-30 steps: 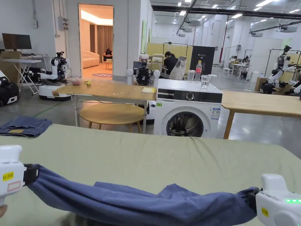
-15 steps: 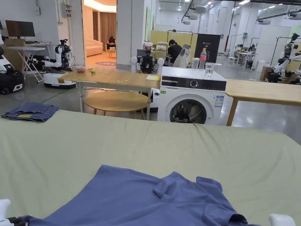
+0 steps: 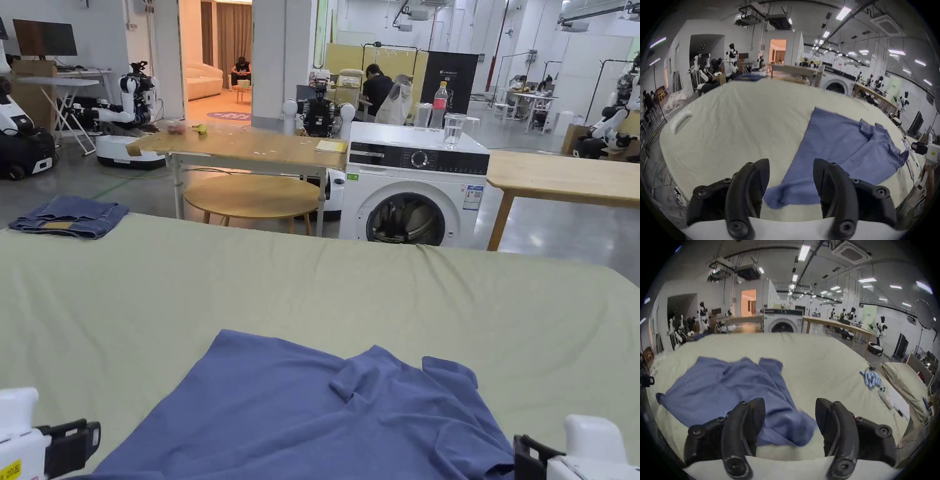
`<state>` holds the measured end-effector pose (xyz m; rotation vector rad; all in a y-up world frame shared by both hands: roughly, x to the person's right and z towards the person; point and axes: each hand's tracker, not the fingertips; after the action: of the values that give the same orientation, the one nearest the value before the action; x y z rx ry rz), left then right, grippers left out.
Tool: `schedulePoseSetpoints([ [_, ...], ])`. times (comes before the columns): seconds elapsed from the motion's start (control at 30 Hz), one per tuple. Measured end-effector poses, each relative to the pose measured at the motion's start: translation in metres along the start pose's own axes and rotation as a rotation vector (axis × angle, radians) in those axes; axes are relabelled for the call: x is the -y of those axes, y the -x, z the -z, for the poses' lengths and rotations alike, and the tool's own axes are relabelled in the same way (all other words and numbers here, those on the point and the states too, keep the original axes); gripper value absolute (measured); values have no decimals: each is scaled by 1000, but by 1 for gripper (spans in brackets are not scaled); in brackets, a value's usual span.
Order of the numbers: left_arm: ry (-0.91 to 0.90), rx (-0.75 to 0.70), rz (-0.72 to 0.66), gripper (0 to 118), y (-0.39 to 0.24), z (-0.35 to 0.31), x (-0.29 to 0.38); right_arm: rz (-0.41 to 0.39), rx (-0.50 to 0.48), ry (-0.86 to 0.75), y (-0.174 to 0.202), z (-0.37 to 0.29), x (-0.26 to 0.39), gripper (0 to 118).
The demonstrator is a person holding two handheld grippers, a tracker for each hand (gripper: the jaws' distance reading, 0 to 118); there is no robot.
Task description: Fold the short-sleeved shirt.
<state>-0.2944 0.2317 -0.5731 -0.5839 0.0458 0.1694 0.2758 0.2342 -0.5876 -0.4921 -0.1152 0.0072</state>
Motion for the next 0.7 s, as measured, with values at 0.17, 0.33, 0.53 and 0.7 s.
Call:
schedulePoseSetpoints([
  [0.17, -143, 7, 46, 55, -37, -14, -13, 22, -39, -153, 31, -13, -13, 50],
  [0.33, -186, 10, 128, 0, -66, -6, -13, 45, -60, -214, 62, -19, -17, 0],
  [0.53, -136, 27, 155, 0, -82, 4, -8, 24, -124, -195, 79, -12, -16, 0],
  [0.7, -25, 17, 97, 0, -63, 6, -10, 1, -142, -158, 85, -5, -14, 0],
])
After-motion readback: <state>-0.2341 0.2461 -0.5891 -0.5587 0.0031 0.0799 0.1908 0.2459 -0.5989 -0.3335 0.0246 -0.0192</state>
